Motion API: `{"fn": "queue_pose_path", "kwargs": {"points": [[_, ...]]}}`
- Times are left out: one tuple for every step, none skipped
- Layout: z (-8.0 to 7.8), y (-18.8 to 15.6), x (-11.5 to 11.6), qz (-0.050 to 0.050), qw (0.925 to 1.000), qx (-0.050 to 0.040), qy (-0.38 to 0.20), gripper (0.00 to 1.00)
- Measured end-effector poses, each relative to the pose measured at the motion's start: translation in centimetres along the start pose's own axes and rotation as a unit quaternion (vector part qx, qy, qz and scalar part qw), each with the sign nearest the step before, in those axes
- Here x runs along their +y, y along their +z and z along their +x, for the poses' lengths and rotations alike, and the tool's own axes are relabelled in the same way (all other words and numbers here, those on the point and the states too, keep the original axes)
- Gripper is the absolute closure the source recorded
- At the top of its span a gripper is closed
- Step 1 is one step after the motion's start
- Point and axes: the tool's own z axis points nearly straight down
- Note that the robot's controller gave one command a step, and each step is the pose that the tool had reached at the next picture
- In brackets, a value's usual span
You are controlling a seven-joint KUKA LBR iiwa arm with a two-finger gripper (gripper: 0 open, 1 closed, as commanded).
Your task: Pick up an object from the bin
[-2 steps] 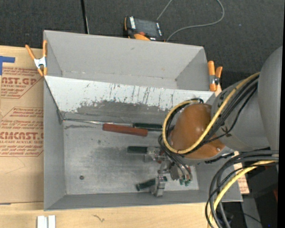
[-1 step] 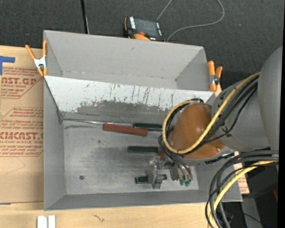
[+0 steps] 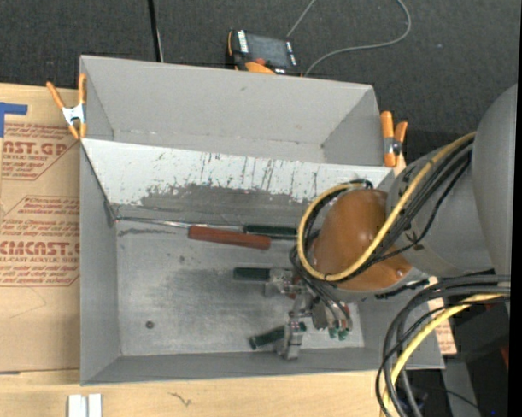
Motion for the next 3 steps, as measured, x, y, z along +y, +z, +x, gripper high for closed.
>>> {"fn": "queue_pose_path", "kwargs": {"points": [[0.14, -0.03, 0.00, 0.000, 1.0000, 0.0031, -0.001, 1.00], [-0.02, -0.02, 0.00, 0.000, 1.0000, 0.0006, 0.000, 0.00], [0.17, 0.04, 0.01, 0.000, 1.0000, 0.0035, 0.000, 1.00]]}}
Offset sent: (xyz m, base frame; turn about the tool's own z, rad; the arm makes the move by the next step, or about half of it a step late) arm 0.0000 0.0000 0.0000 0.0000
